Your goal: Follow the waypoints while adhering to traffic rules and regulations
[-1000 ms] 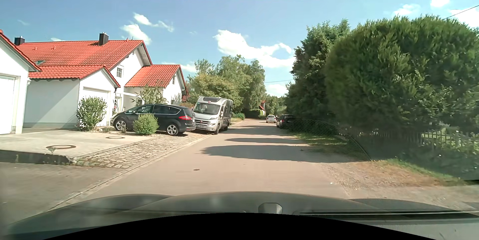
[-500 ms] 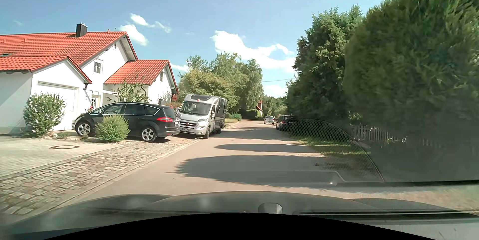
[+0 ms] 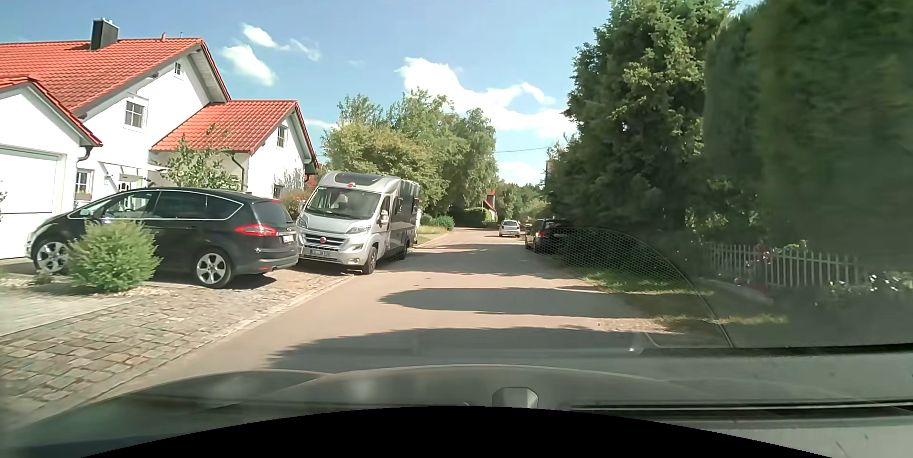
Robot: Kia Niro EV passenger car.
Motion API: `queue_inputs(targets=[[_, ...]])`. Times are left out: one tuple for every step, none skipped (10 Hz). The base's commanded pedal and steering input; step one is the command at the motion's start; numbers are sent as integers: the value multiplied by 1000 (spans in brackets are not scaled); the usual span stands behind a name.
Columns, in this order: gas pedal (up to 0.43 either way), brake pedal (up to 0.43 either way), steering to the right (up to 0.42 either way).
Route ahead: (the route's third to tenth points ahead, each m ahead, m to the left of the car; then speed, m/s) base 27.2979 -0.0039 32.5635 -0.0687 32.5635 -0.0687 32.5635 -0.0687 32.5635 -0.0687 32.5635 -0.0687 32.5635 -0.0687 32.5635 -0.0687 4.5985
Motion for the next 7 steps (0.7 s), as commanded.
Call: queue_inputs(targets=[[0, 6, 24], [0, 6, 24], [0, 6, 24], [0, 6, 24], [0, 6, 24], [0, 6, 23], [0, 6, 23]])
